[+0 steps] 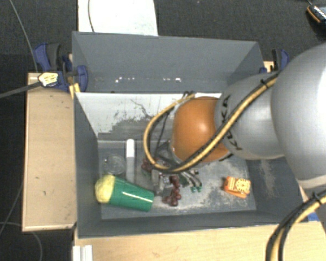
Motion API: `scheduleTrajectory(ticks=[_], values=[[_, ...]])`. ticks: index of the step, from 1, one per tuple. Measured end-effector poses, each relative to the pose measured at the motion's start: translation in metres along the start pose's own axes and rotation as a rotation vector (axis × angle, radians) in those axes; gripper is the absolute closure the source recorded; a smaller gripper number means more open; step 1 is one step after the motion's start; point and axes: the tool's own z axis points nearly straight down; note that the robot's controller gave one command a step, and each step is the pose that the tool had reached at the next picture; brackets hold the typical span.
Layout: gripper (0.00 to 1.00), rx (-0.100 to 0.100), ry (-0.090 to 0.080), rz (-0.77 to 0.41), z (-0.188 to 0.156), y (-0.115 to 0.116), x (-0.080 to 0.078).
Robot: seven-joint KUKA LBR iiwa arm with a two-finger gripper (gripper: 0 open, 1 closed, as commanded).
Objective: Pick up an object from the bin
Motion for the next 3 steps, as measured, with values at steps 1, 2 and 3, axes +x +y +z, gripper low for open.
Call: scheduleTrajectory(ticks=[1,2,3], values=[[1.0,0.003,0.005,0.129,-0.017,-0.022,0.037],[1.0,0.0,-0.004,-0.013,-0.03,-0.038,0.011],[1.0,0.0,-0.004,-0.013,-0.03,-0.038,0.011]])
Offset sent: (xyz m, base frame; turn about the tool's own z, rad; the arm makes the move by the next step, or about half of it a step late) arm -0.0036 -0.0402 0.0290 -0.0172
